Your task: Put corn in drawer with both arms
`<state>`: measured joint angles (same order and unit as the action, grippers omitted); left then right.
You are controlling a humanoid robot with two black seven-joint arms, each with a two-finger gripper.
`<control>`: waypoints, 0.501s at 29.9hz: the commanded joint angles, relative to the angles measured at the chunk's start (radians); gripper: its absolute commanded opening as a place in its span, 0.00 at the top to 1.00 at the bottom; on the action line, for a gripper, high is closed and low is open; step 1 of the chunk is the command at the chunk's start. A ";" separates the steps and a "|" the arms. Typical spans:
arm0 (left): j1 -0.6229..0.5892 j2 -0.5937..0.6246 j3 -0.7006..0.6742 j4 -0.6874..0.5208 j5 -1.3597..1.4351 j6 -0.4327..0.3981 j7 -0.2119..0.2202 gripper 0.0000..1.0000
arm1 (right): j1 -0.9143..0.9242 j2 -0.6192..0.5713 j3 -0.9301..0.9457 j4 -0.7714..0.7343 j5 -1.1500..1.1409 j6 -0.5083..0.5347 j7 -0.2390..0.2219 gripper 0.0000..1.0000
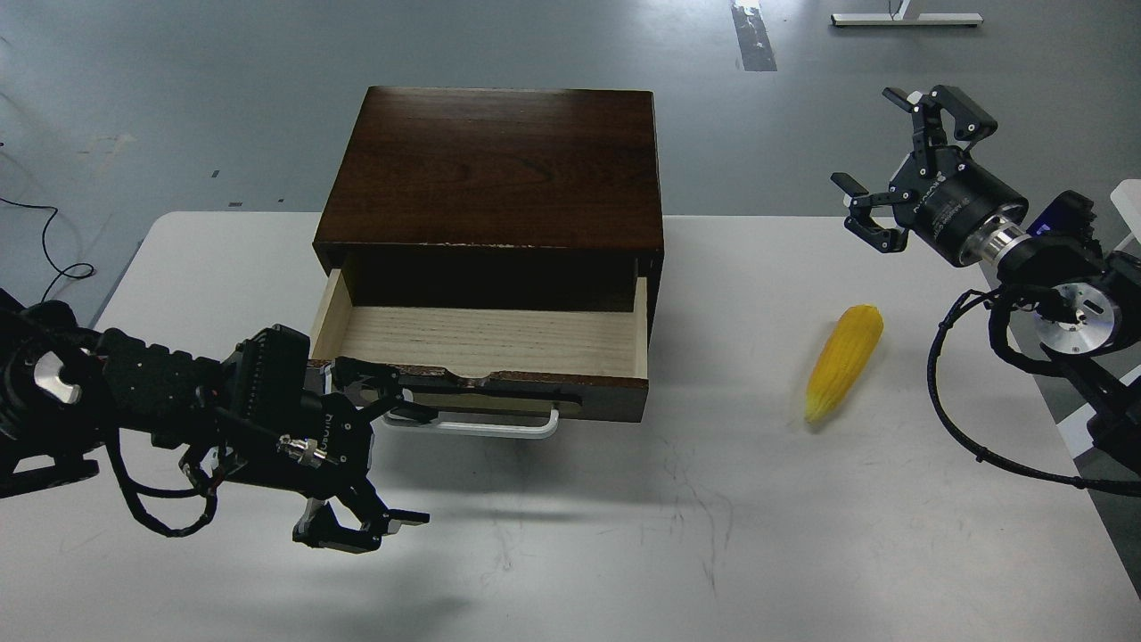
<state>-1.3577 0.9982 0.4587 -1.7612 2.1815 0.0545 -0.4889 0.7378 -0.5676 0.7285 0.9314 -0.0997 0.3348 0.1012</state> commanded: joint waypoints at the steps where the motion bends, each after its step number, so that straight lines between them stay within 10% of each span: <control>1: -0.006 0.010 -0.014 0.000 0.000 0.002 0.000 0.02 | 0.000 -0.001 0.000 -0.002 0.000 0.000 0.000 0.00; 15: -0.069 0.036 -0.107 -0.001 0.000 0.031 0.000 0.02 | 0.014 0.006 -0.001 -0.029 0.000 0.001 -0.002 0.00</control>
<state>-1.4109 1.0302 0.3784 -1.7624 2.1820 0.0844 -0.4888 0.7484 -0.5635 0.7283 0.9067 -0.0997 0.3360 0.1009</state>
